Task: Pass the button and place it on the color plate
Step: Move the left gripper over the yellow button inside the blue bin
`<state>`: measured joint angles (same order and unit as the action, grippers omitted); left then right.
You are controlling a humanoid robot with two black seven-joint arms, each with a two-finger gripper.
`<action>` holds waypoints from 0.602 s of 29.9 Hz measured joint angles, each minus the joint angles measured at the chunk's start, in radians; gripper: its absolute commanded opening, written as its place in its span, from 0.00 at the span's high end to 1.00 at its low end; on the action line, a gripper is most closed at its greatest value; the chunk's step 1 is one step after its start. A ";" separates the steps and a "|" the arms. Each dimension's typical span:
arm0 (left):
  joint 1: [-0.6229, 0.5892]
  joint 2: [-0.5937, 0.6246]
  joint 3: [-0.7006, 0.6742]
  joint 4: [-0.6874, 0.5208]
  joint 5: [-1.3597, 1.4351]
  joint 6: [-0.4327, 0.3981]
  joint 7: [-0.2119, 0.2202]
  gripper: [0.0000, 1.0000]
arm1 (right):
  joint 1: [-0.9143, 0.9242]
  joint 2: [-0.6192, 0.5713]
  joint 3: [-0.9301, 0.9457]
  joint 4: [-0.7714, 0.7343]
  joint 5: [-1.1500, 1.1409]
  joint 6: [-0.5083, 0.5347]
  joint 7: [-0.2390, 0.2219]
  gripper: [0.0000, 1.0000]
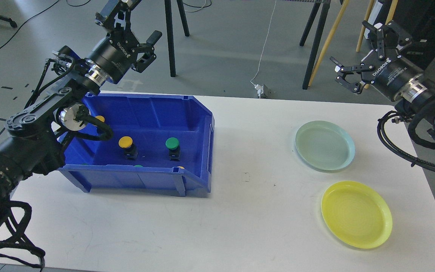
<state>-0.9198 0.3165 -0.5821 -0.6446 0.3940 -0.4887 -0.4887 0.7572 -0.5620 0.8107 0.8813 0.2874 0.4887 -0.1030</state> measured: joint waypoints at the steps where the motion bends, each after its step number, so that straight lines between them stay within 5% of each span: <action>1: 0.000 -0.002 -0.002 -0.001 0.000 0.000 0.000 0.00 | 0.002 0.006 0.002 -0.005 0.000 0.000 0.000 0.01; 13: 0.018 -0.039 -0.078 0.066 -0.160 0.000 0.000 0.00 | 0.029 0.016 0.002 -0.032 0.000 0.000 0.007 0.01; 18: 0.069 -0.071 -0.180 -0.012 -0.207 0.000 0.000 0.00 | 0.032 0.016 0.002 -0.033 -0.001 0.000 0.009 0.01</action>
<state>-0.8505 0.2453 -0.7619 -0.6562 0.1868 -0.4885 -0.4887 0.7897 -0.5459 0.8129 0.8481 0.2868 0.4887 -0.0937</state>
